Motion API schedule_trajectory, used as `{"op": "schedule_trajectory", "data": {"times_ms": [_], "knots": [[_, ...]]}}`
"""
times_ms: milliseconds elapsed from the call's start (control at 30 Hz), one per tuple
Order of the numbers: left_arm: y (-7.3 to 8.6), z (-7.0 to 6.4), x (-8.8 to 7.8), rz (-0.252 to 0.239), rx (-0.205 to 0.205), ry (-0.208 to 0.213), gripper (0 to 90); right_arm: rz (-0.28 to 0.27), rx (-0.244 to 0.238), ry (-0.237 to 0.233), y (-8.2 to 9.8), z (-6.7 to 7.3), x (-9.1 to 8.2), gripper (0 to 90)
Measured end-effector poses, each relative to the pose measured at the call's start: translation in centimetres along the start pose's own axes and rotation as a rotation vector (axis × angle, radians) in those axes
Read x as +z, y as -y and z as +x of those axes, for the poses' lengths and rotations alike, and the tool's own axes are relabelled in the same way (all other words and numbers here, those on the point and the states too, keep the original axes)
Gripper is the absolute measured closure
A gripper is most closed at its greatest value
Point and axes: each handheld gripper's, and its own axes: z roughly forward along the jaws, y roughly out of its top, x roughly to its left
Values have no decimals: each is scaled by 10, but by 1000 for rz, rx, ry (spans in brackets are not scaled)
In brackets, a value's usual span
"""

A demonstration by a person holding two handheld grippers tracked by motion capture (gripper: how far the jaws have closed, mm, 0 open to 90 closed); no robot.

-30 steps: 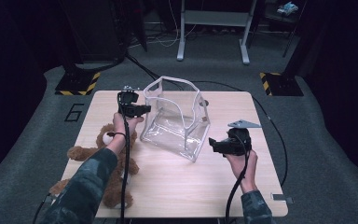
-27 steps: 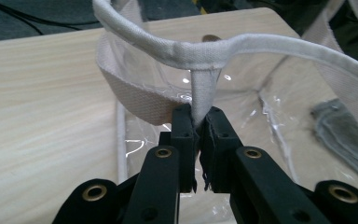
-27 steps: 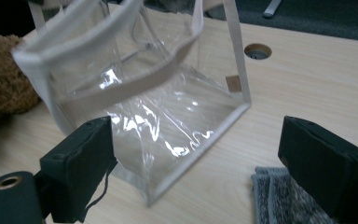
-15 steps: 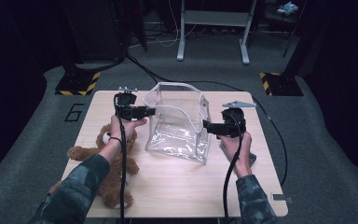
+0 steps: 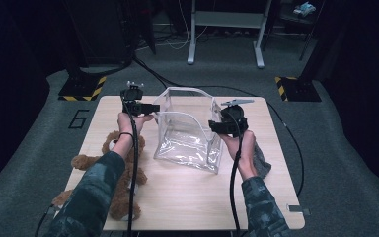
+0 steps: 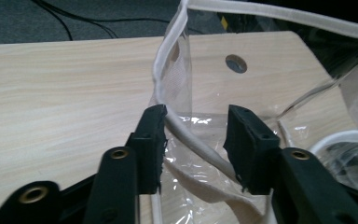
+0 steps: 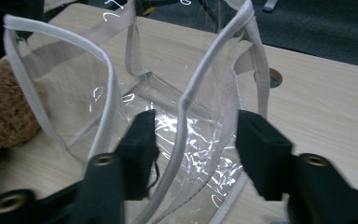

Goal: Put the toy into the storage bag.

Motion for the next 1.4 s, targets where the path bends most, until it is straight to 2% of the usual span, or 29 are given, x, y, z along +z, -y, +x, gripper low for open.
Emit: {"op": "schedule_trajectory", "data": {"times_ms": [100, 200, 300, 400, 567, 633, 867, 1000, 1133, 1167, 1233, 1333, 1400], "knots": [[0, 0, -4, 29, 39, 9, 744, 13, -3, 18, 1, 1, 4, 713], [2, -2, -7, 35, 50, 17, 800, 17, -2, 28, 2, -2, 6, 830], [3, -5, -9, 34, 80, 20, 836, 8, -17, 62, 3, -5, 5, 867], [5, -4, -14, 32, 72, 22, 847, 10, -39, 91, 2, -11, 4, 878], [9, 2, -24, 41, 73, 32, 849, 16, -16, 118, 1, -25, 1, 880], [10, 3, -27, 43, 60, 51, 849, 17, -12, 123, 0, -31, 1, 881], [15, -11, -36, 54, 95, 75, 849, 14, -20, 152, -3, -40, 4, 881], [18, -12, -43, 67, 80, 103, 849, 1, 3, 149, -2, -46, 4, 881], [23, -8, -39, 76, 74, 107, 845, 12, 5, 118, -2, -45, 7, 874], [22, -8, -37, 76, 58, 103, 837, 13, 4, 113, -2, -44, 7, 870], [21, -7, -33, 75, 61, 100, 814, 17, -6, 103, -2, -41, 9, 863], [15, -4, -28, 72, 56, 90, 674, 33, -15, 94, -1, -36, 12, 841], [12, -2, -25, 60, 39, 57, 586, 32, -17, 95, 0, -35, 13, 836]]}}
